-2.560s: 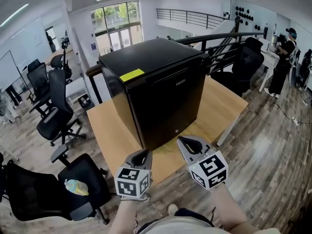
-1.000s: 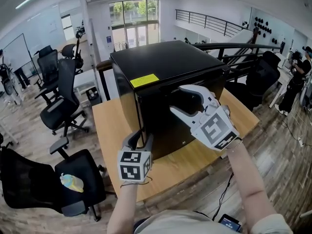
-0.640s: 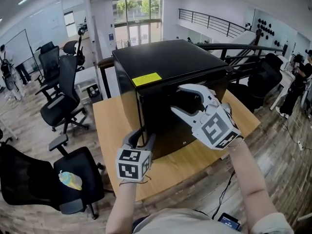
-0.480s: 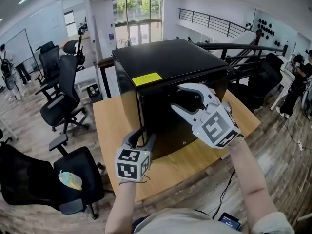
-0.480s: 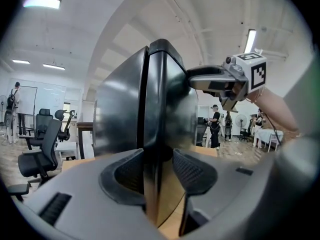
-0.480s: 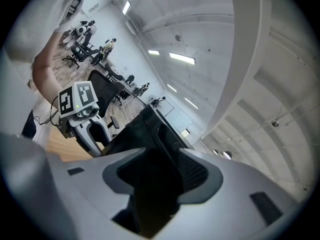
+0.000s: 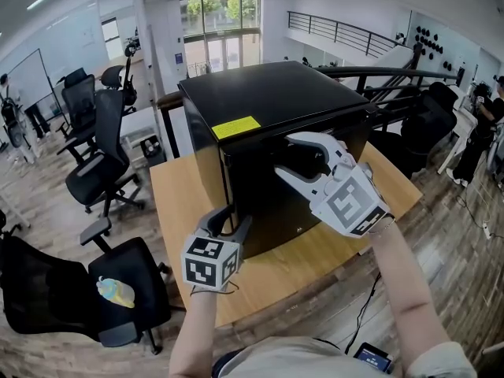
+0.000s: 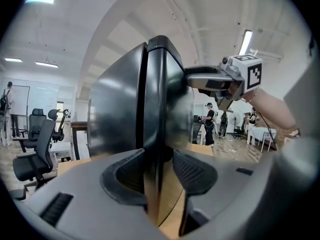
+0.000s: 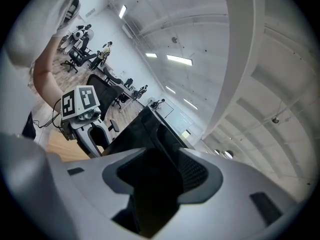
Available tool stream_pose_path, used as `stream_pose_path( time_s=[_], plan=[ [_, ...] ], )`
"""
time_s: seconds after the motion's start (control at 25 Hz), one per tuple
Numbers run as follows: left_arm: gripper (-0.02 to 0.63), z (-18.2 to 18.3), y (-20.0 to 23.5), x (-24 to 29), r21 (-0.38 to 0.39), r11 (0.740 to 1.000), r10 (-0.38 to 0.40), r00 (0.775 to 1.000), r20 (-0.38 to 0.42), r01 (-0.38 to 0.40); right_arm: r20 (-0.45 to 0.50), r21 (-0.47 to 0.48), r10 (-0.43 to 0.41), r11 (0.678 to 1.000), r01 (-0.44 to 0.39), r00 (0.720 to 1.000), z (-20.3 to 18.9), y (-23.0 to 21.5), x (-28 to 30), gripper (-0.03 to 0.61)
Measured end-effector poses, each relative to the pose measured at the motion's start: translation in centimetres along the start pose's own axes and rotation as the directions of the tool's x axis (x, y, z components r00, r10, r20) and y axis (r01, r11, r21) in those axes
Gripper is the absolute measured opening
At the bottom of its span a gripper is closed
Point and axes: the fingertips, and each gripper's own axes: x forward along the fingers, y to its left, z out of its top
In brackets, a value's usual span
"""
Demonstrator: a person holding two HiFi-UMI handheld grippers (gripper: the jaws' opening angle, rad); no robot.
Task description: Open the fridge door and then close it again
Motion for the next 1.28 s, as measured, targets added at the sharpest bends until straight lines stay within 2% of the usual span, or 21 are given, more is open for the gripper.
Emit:
stream_pose_path(
  time_s=[0.36, 0.6, 0.8, 0.96, 1.12, 1.2, 1.28],
  plan=[
    [0.155, -0.1, 0.0, -0.3, 0.001, 1.000, 0.005, 1.000, -0.011, -0.005, -0.039, -0.018, 0.005, 1.000, -0.006, 0.999, 0.0, 0.4, 0.0, 0.184],
    [0.155, 0.0, -0.2, -0.4, -0.007, 1.000, 0.017, 1.000, -0.012, -0.017, -0.049, 0.001, -0.006, 1.000, 0.006, 0.999, 0.2, 0.2, -0.1, 0.186],
    [0.155, -0.7, -2.3, -1.8, -0.013, 1.000, -0.012, 1.000, -0.005, 0.012, -0.035, 0.046, 0.016, 0.999, -0.015, 0.999, 0.2, 1.1, -2.1, 0.195],
    [0.155, -0.8, -2.9, -2.2, -0.025, 0.999, -0.037, 0.999, -0.005, 0.036, -0.040, 0.050, -0.041, 0.998, 0.043, 0.998, 0.4, 1.2, -2.8, 0.196],
    [0.152, -1.0, -4.1, -2.7, -0.039, 0.996, -0.079, 0.997, -0.003, 0.079, -0.032, 0.097, -0.145, 0.984, 0.147, 0.989, 0.2, 1.4, -4.2, 0.205],
    [0.151, -1.0, -4.8, -2.9, -0.049, 0.993, -0.105, 0.994, 0.001, 0.105, -0.019, 0.152, -0.182, 0.971, 0.182, 0.983, 0.3, 1.5, -5.0, 0.211],
    [0.149, -1.0, -5.6, -3.2, -0.050, 0.991, -0.124, 0.992, -0.003, 0.124, -0.001, 0.237, -0.194, 0.953, 0.189, 0.981, 0.5, 1.9, -5.8, 0.257]
  ],
)
